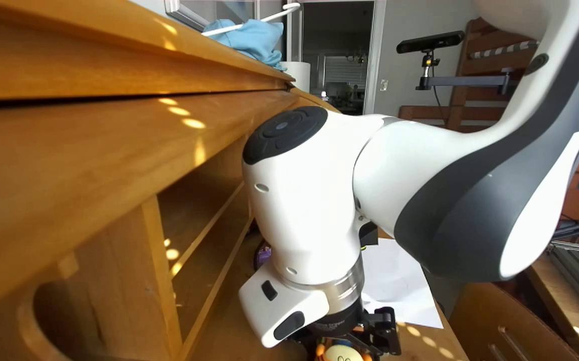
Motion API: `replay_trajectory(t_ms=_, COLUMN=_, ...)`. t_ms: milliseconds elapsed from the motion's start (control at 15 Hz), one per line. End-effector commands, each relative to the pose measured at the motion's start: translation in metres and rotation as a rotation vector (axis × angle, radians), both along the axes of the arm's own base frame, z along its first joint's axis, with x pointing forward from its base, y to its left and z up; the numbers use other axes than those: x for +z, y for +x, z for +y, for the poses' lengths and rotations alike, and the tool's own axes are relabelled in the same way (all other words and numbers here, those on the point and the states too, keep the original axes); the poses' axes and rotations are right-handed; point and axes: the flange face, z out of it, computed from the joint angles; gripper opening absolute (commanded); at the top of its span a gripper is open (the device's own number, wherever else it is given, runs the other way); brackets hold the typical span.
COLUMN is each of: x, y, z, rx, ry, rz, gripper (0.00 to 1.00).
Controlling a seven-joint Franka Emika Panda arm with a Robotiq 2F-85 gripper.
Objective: Put the car in the black box.
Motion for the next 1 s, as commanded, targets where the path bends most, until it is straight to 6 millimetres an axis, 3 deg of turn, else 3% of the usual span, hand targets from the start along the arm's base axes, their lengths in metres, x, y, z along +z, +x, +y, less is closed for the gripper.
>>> replay_trajectory(t_ms=0, x=-0.005, y=0.009, z=0.005, rx=0.025, ry=-0.021, rz=0.014, gripper=0.67)
replay_trajectory(t_ms=133, x=-0.004, y=0.009, z=0.005, rx=0.024, ry=-0.025, rz=0.015, gripper=0.53)
replay_trajectory(t_ms=333, x=0.003, y=0.008, z=0.005, rx=0.006, ry=-0.025, rz=-0.013, gripper=0.5)
replay_trajectory(t_ms=533, x=0.024, y=0.003, z=-0.001, rx=-0.066, ry=0.009, rz=-0.054, gripper=0.5)
replay_trajectory(t_ms=933, x=0.06, y=-0.018, z=-0.033, rx=-0.317, ry=0.08, rz=-0.083, gripper=0.5)
